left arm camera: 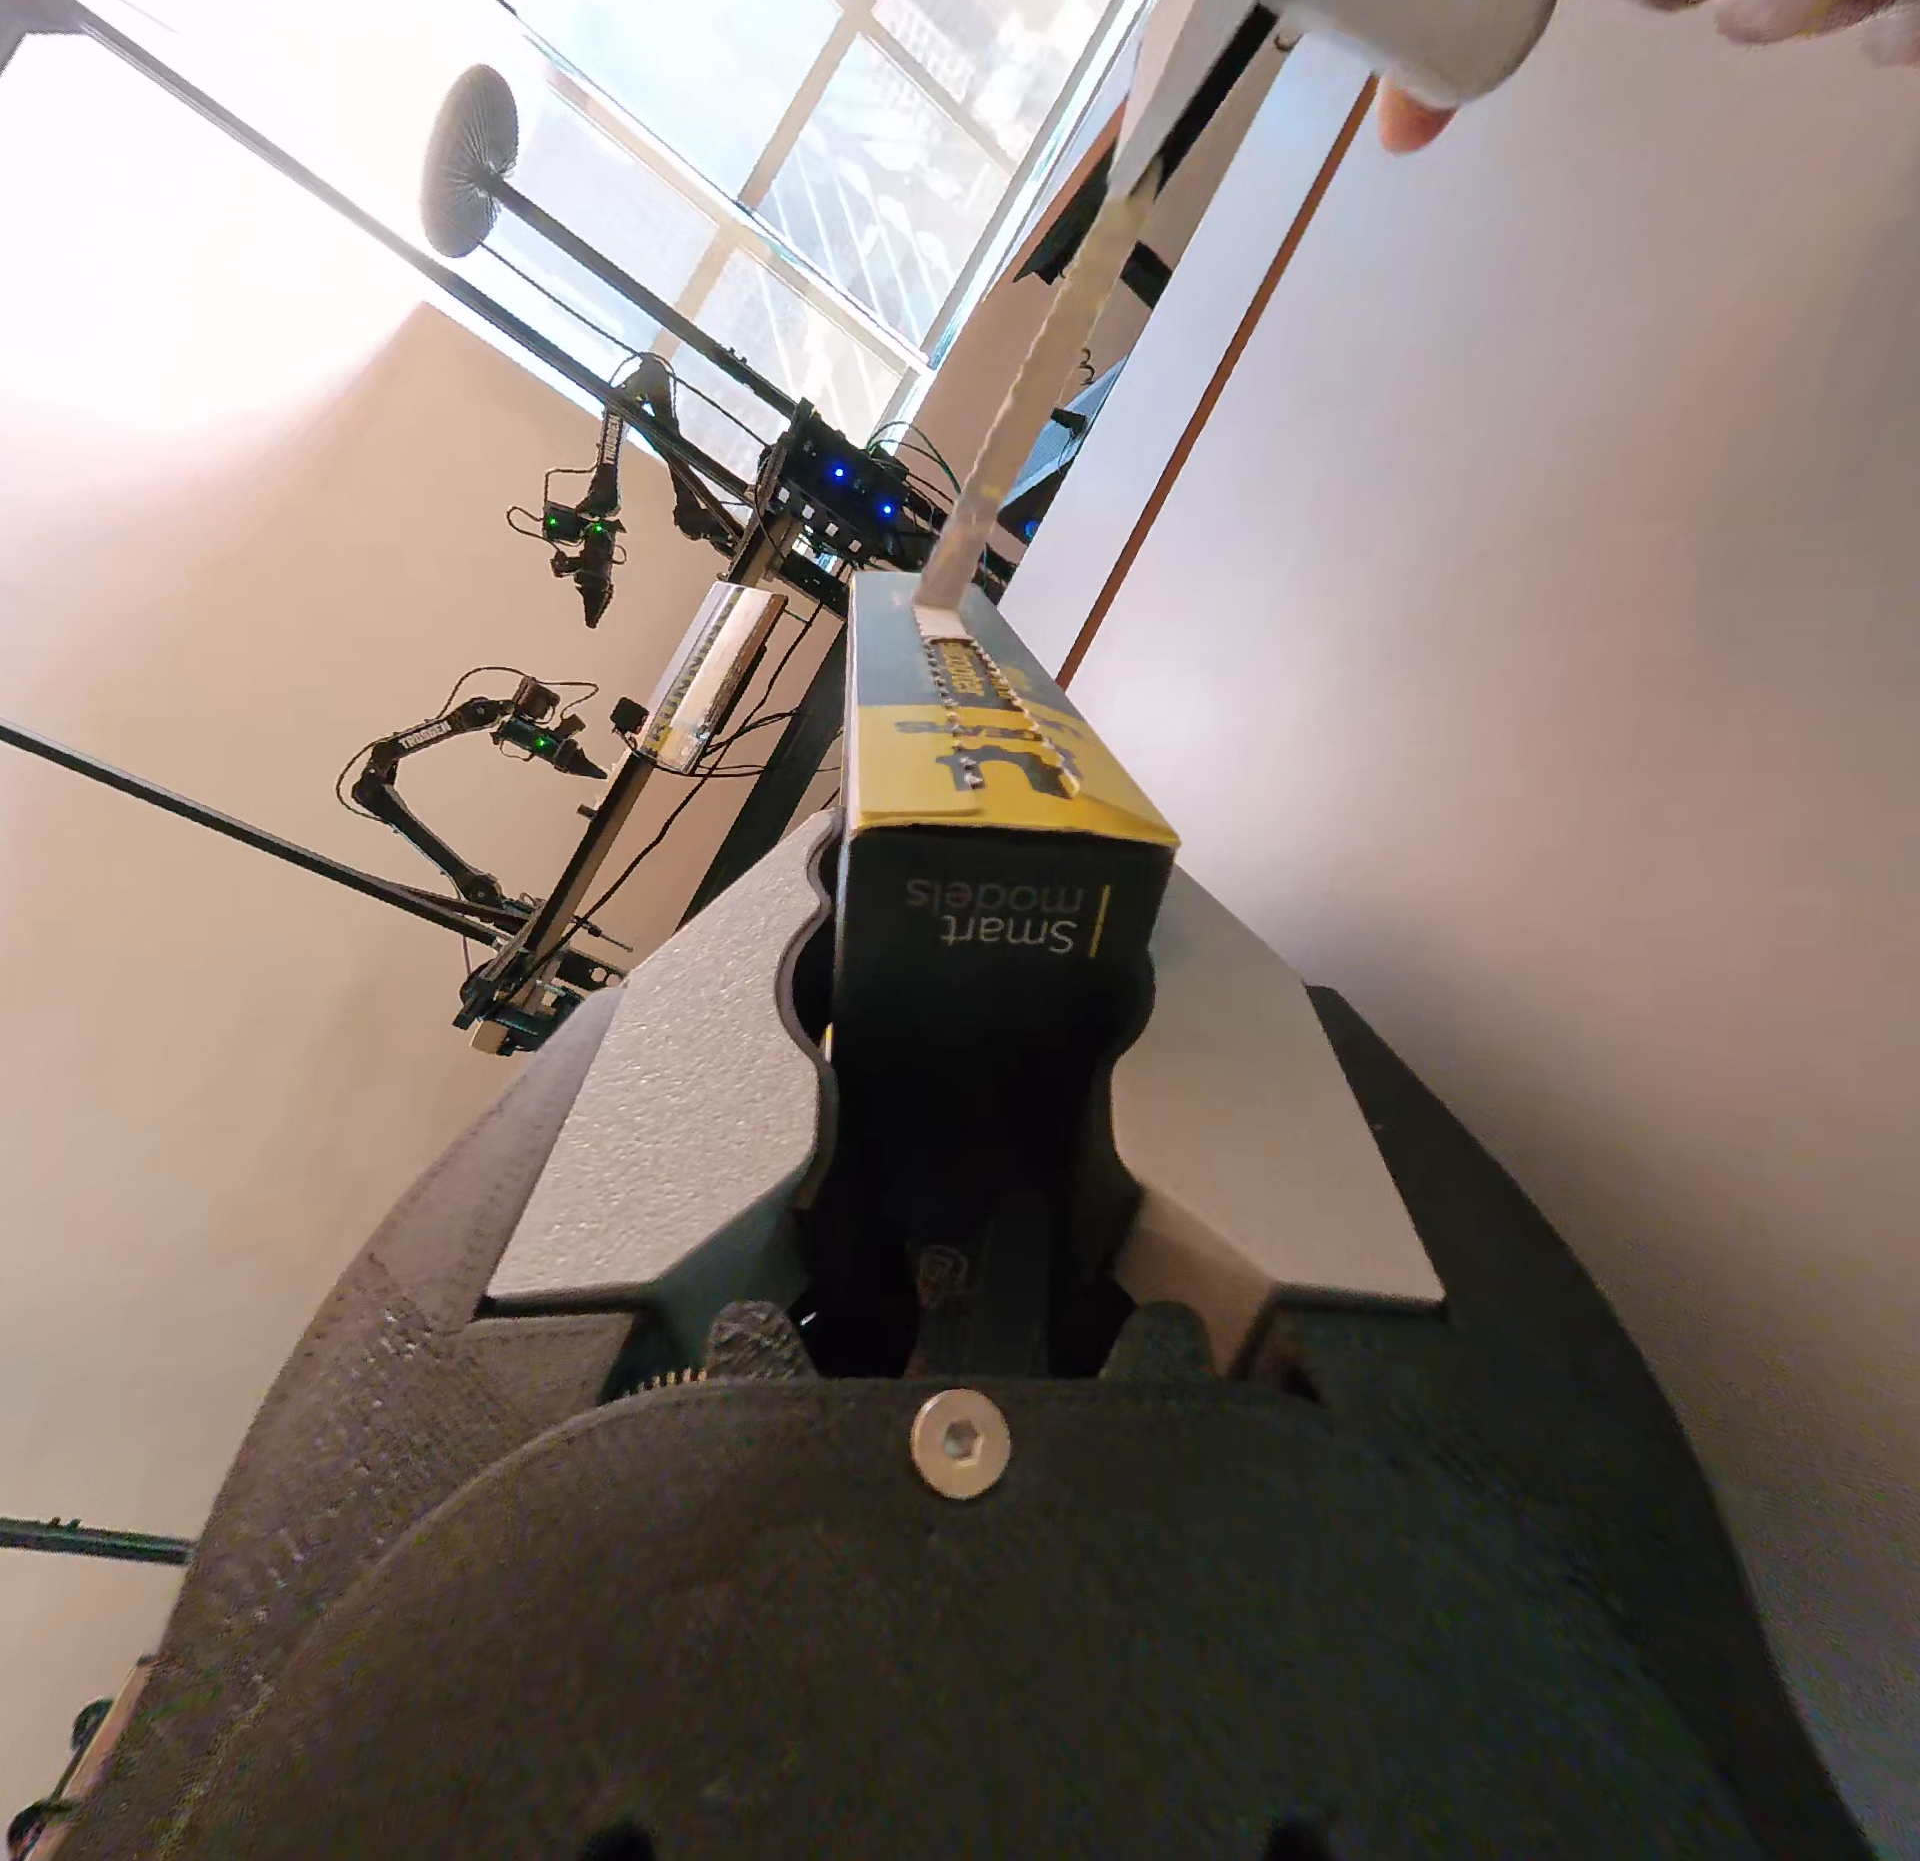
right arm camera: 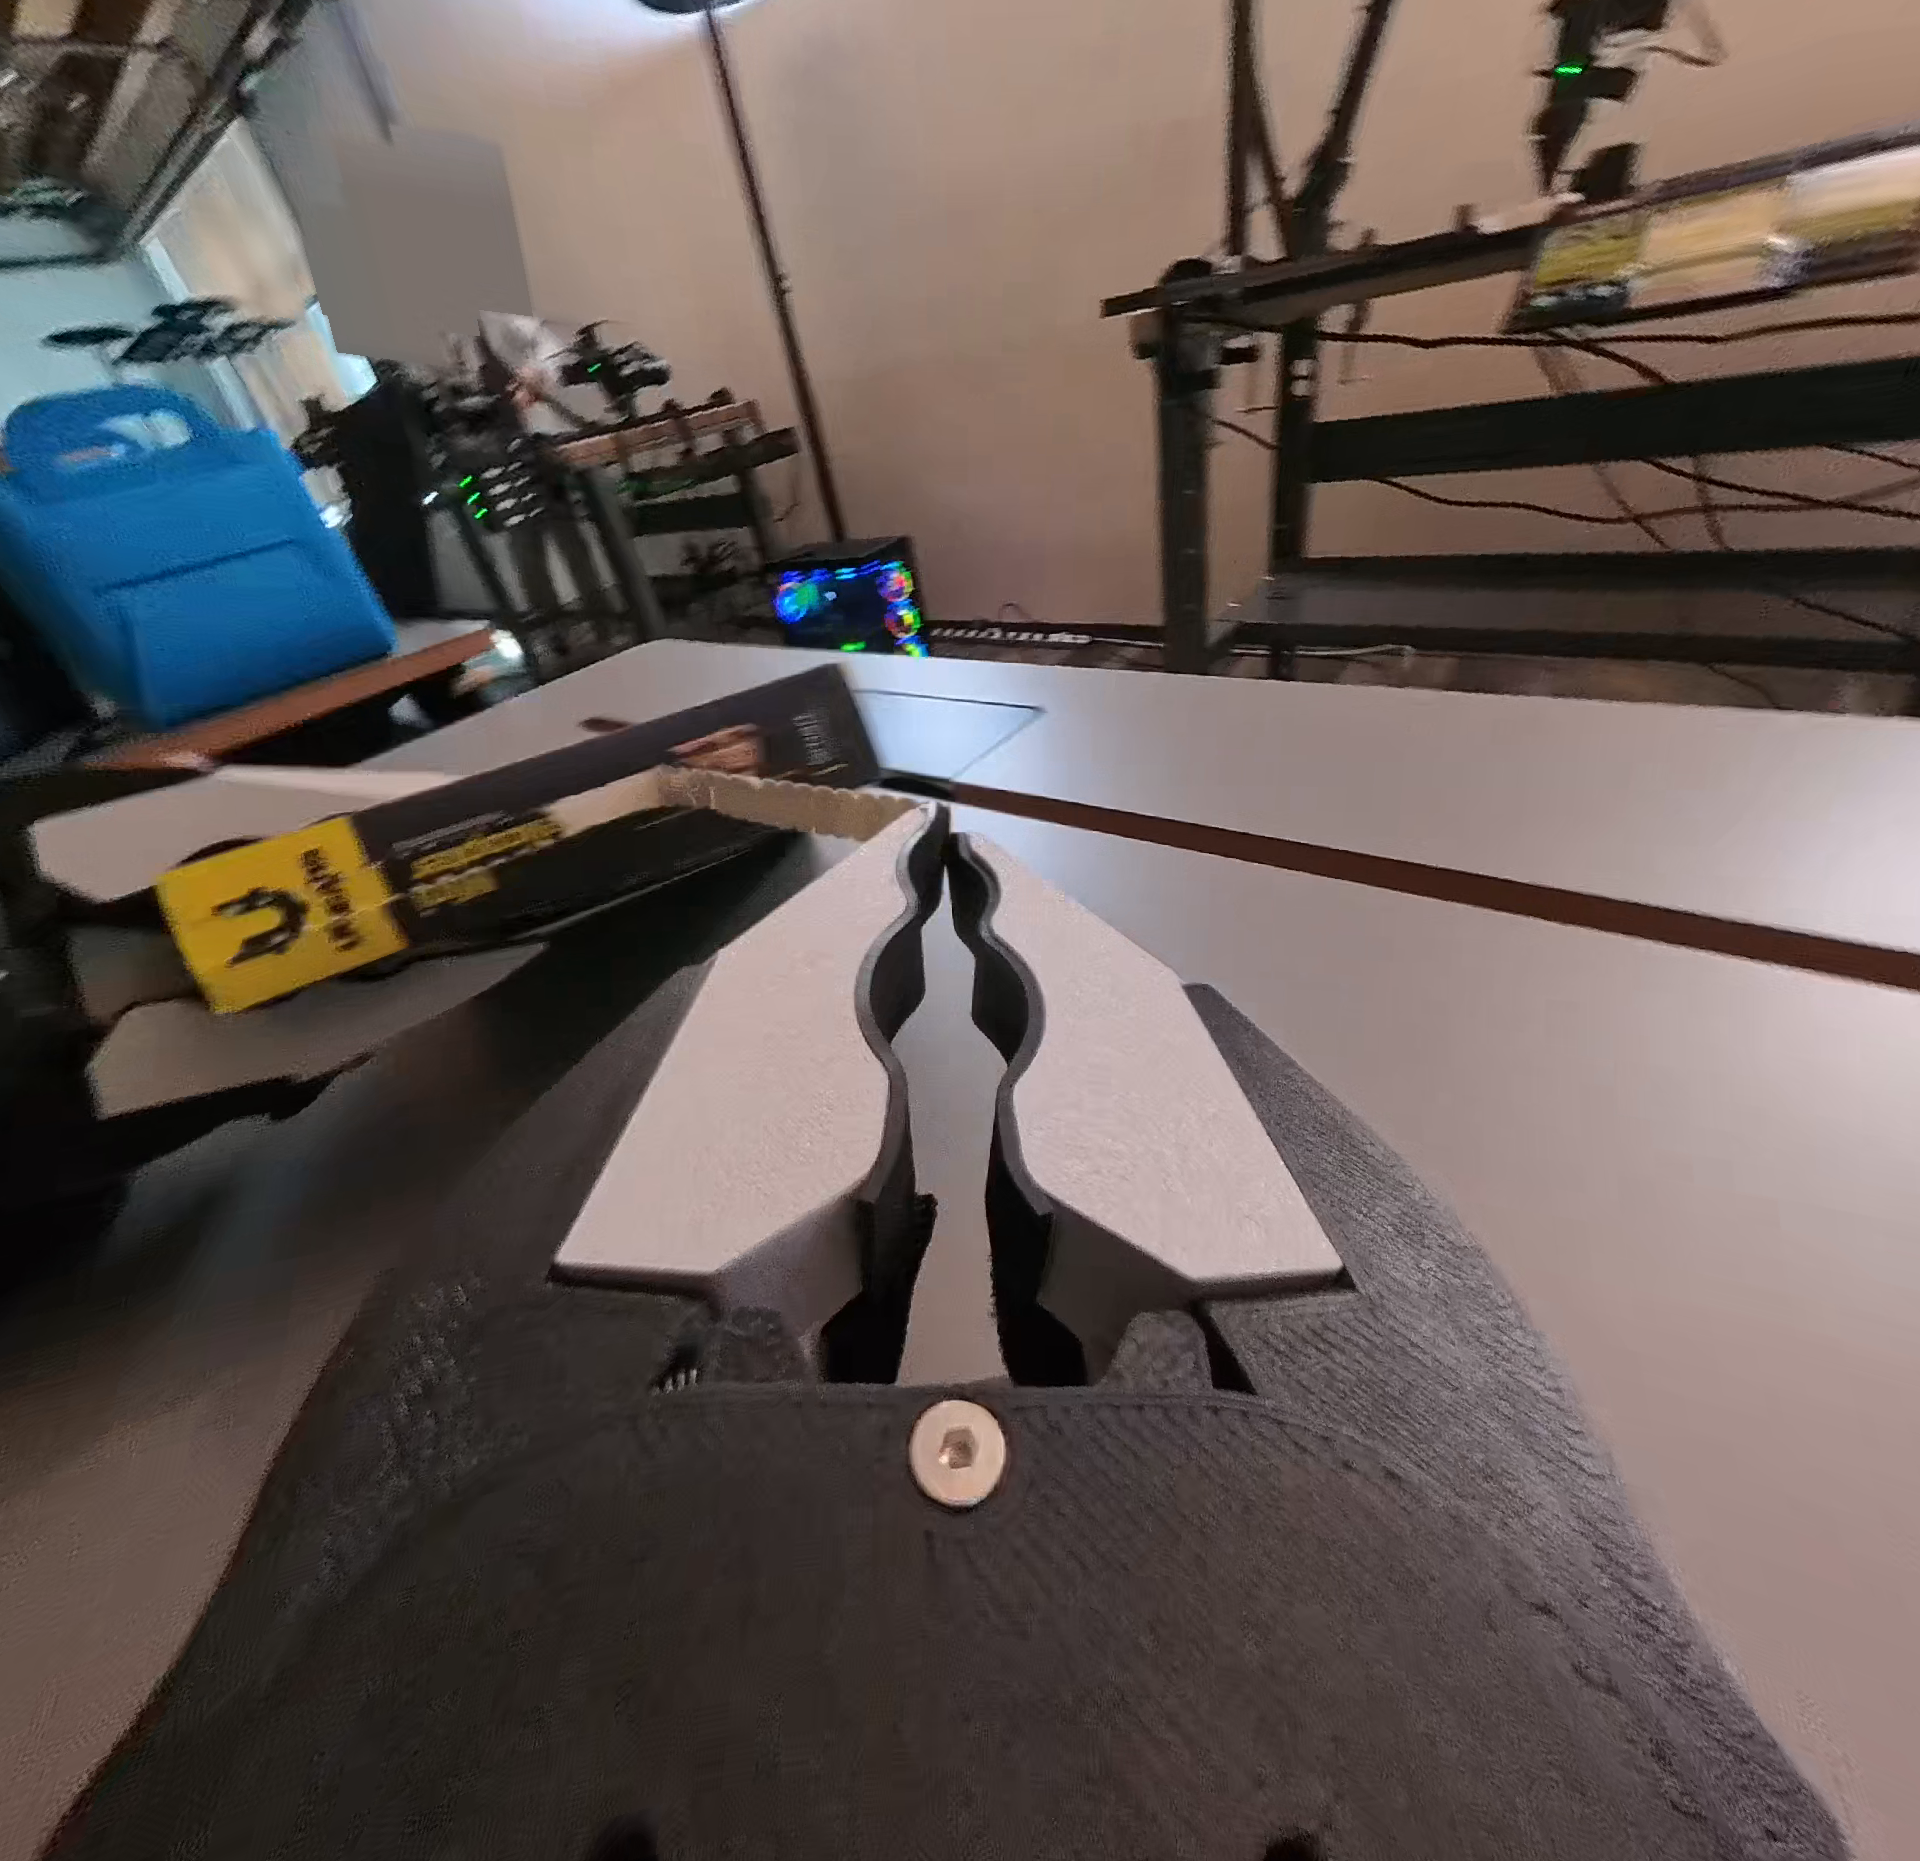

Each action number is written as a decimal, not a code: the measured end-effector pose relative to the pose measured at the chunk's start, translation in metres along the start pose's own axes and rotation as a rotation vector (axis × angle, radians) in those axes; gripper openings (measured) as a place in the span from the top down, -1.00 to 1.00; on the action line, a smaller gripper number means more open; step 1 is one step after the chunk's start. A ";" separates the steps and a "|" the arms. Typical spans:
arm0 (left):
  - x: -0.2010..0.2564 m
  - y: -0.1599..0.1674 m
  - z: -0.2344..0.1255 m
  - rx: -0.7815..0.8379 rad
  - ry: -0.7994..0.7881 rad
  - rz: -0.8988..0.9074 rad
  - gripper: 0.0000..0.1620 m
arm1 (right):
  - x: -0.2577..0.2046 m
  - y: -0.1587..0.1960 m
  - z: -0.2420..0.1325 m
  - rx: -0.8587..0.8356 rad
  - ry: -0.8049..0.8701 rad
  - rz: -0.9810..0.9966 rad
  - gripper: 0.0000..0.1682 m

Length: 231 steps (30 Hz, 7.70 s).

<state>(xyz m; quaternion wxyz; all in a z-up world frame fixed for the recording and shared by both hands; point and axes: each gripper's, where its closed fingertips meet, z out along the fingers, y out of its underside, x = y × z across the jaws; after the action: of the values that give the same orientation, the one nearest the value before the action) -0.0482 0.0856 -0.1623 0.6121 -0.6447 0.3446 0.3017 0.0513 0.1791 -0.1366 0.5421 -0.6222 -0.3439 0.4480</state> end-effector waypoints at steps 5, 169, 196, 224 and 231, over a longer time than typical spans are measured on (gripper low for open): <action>0.002 -0.001 -0.001 0.006 0.009 0.008 0.46 | 0.037 0.001 -0.012 -0.015 0.117 0.044 0.99; 0.022 -0.001 -0.002 -0.015 0.076 0.045 0.41 | -0.074 0.037 0.029 -0.155 -0.002 -0.395 0.44; 0.029 -0.008 0.001 -0.017 0.096 0.097 0.44 | -0.072 0.033 0.028 -0.156 0.049 -0.642 0.45; 0.033 -0.012 -0.003 0.006 0.105 0.073 0.42 | -0.072 0.030 0.024 -0.142 -0.050 -0.539 0.32; 0.034 -0.013 -0.001 0.002 0.109 0.077 0.44 | -0.068 0.030 0.025 -0.165 -0.019 -0.571 0.33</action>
<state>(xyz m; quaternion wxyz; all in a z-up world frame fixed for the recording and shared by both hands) -0.0182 0.0825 -0.1821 0.5809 -0.6459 0.4021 0.2892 0.0016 0.1211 -0.1538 0.5906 -0.5382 -0.5452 0.2537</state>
